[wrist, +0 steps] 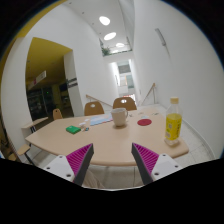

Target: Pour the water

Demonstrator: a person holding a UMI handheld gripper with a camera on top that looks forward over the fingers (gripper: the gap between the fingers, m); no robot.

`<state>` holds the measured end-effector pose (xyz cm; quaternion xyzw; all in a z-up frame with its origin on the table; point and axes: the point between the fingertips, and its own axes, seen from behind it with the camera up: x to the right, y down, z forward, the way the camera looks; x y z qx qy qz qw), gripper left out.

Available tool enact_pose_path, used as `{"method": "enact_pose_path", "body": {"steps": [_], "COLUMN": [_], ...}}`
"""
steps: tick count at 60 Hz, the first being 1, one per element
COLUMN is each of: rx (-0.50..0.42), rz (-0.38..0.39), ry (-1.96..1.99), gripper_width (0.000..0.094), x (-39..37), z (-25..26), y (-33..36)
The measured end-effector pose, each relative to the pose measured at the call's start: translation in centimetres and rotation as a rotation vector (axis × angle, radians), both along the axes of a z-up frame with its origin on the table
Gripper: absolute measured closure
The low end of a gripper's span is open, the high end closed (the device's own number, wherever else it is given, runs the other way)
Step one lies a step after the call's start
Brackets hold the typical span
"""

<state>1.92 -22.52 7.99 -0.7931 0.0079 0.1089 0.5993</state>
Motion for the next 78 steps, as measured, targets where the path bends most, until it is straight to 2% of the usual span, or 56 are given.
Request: {"method": "enact_pose_path", "body": {"steps": [7,16,24,46,60,62,64,65,66,70,78], "rx": [0.003,0.015,0.028,0.013,0.029,0.034,0.044,0.048,0.050,0.058,0.087], "rz": [-0.028,-0.077,-0.157,-0.469,-0.527,-0.522,-0.513,-0.506,-0.496,-0.501,-0.492], "ry": [-0.006,-0.015,-0.060,-0.163,-0.130,-0.126,-0.122,-0.121,-0.120,-0.128,-0.139], "gripper_width": [0.0098,0.0100,0.0101,0.0107,0.0114,0.0133,0.0193,0.0255,0.0367,0.0406,0.0567], "x": [-0.5,3.2,6.4,20.5,22.7,23.0,22.9,22.8,22.6,22.8,22.6], "z": [0.5,1.0,1.8,-1.1,-2.0,-1.9,-1.7,-1.7,-1.7,-1.6,-1.6], "y": [-1.0,-0.7,-0.4,8.5,13.7,14.0,14.3,14.4,14.6,14.3,14.6]}}
